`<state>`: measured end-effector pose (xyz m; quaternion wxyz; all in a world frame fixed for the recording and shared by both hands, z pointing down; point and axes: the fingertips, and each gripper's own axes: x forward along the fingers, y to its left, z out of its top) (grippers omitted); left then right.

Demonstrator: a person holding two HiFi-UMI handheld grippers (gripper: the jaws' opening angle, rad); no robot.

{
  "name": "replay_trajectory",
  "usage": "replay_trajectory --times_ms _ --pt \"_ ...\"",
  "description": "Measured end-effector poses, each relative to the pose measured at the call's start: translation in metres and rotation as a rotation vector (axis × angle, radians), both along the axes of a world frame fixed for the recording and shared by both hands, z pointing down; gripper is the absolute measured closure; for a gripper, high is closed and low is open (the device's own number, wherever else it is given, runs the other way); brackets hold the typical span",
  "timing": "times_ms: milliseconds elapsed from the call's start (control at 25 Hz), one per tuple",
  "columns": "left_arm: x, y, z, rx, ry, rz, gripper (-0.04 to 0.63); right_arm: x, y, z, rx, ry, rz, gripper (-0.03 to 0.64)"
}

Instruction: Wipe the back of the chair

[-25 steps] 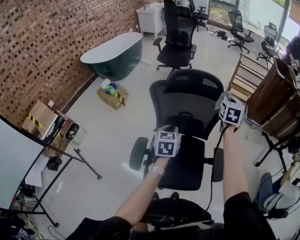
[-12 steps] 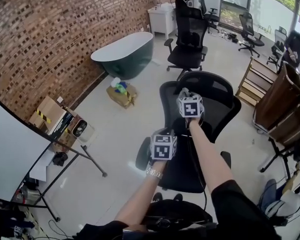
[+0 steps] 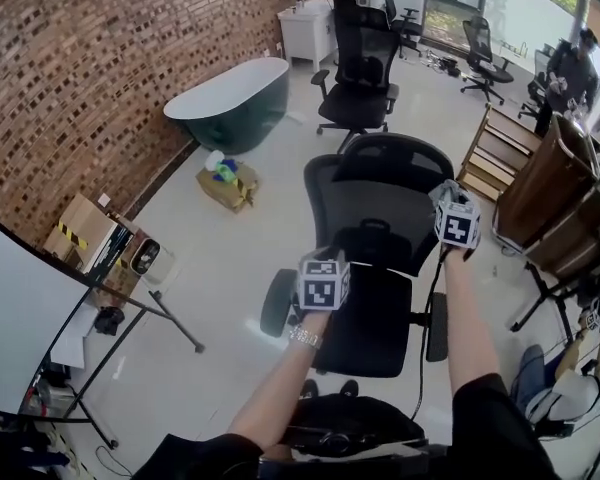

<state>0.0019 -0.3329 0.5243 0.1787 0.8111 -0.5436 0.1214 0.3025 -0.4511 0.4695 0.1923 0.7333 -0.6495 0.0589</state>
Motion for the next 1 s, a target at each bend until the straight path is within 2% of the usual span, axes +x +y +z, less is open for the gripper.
replay_trajectory --times_ms 120,240,360,560,720,840,1000 --pt "0.006 -0.003 -0.002 -0.001 0.011 0.006 0.534 0.027 0.014 0.001 0.003 -0.011 0.035 0.569" --pt "0.005 -0.002 0.001 -0.012 -0.004 0.003 0.534 0.005 0.028 0.004 0.007 -0.063 0.002 0.569" --pt "0.000 0.001 0.002 -0.012 -0.007 -0.010 0.534 -0.071 0.032 0.019 -0.001 -0.103 -0.144 0.569" --pt "-0.013 0.002 0.000 -0.018 -0.006 -0.029 0.534 -0.225 -0.002 0.060 -0.058 -0.149 -0.427 0.569" --pt "-0.028 0.005 0.000 -0.026 -0.015 -0.056 0.534 -0.294 -0.038 0.093 -0.112 -0.119 -0.542 0.569" --pt "-0.042 0.005 0.006 -0.033 -0.031 -0.086 0.534 -0.303 -0.061 0.109 -0.147 -0.139 -0.531 0.569" --pt "-0.050 0.002 0.014 -0.054 -0.055 -0.100 0.534 -0.249 -0.085 0.131 -0.161 -0.149 -0.413 0.569"
